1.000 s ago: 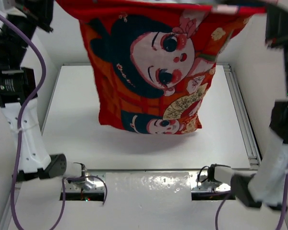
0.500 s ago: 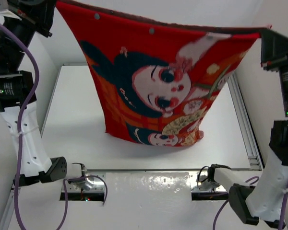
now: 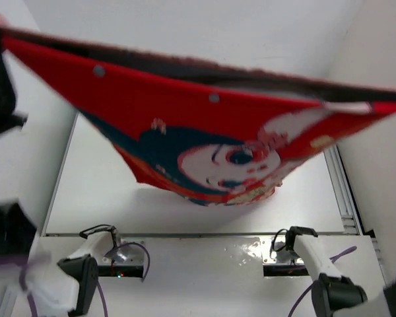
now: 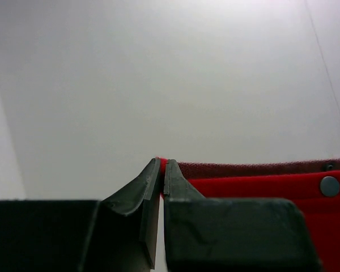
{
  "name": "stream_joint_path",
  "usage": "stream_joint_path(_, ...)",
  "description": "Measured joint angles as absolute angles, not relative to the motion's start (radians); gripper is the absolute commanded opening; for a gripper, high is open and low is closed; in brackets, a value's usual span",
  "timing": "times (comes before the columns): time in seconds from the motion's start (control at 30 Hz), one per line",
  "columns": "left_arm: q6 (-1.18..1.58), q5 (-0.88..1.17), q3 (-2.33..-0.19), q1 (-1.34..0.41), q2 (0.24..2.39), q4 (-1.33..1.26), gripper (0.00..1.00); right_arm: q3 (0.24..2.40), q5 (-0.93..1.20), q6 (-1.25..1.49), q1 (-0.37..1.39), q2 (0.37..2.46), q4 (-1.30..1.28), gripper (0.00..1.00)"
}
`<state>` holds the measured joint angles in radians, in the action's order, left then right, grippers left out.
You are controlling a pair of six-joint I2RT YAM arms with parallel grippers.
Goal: Put the pillow into the pillowcase
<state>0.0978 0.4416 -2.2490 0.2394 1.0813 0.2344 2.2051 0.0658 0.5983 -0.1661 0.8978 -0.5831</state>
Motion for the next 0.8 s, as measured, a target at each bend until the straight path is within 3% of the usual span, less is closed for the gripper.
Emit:
stream_joint_path(0.17, 0.013, 0.337, -2.327, 0.2, 0.94, 0.204, 0.0, 2.218, -0.035, 0.577, -0.121, 0.746, -0.546, 0.0)
stream_joint_path(0.37, -0.034, 0.299, -2.344, 0.171, 0.887, 0.174, 0.0, 2.187, -0.038, 0.61, -0.052, 0.714, -0.504, 0.0)
stream_joint_path(0.57, -0.056, 0.324, -2.078, 0.162, 0.894, 0.235, 0.0, 1.93, 0.047, 0.674, -0.015, 0.779, -0.5, 0.0)
stream_joint_path(0.8, -0.067, 0.327, -1.853, 0.124, 1.128, 0.255, 0.0, 1.698, 0.081, 0.677, 0.008, 1.055, -0.39, 0.0)
